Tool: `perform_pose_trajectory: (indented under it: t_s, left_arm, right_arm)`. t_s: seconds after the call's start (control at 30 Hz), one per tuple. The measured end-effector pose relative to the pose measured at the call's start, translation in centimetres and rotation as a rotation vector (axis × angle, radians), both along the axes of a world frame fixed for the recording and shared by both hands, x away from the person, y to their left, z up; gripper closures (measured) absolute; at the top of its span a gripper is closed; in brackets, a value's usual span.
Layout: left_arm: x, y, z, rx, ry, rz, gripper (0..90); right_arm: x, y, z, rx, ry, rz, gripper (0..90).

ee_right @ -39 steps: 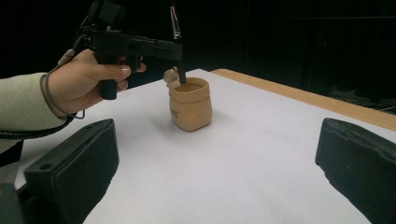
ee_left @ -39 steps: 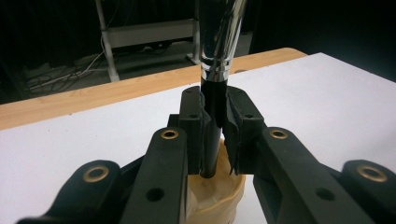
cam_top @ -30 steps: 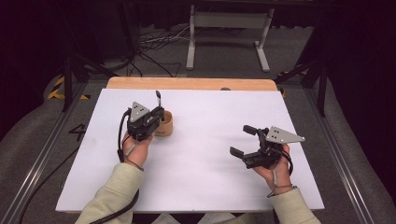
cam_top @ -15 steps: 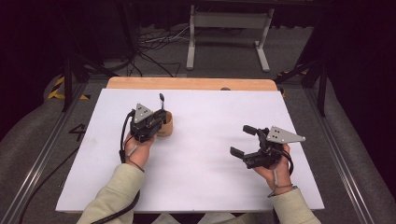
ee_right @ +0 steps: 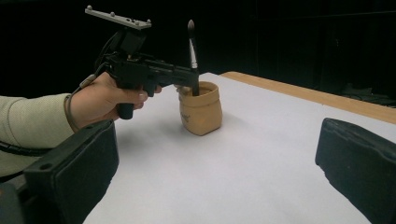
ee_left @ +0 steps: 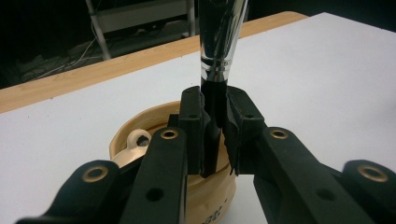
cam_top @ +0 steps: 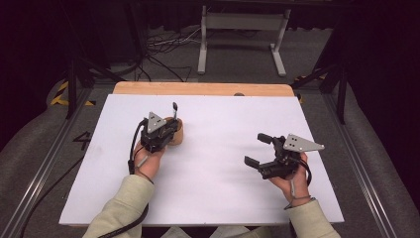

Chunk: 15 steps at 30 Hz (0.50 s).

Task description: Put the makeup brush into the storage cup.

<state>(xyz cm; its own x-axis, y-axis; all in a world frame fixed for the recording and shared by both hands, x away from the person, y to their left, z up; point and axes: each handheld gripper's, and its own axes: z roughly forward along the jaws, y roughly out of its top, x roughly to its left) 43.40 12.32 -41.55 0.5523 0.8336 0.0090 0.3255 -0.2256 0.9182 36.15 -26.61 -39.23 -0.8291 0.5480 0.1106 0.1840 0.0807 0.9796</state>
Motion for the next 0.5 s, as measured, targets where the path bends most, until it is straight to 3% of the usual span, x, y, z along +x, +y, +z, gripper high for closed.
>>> perform_pose_trajectory:
  t_s: [0.5]
  left_arm:
    - [0.12,-0.01,-0.47,0.013,0.016,-0.003,78.1]
  right_arm:
    - [0.06,-0.10,-0.02,0.009,0.007,0.005,0.0]
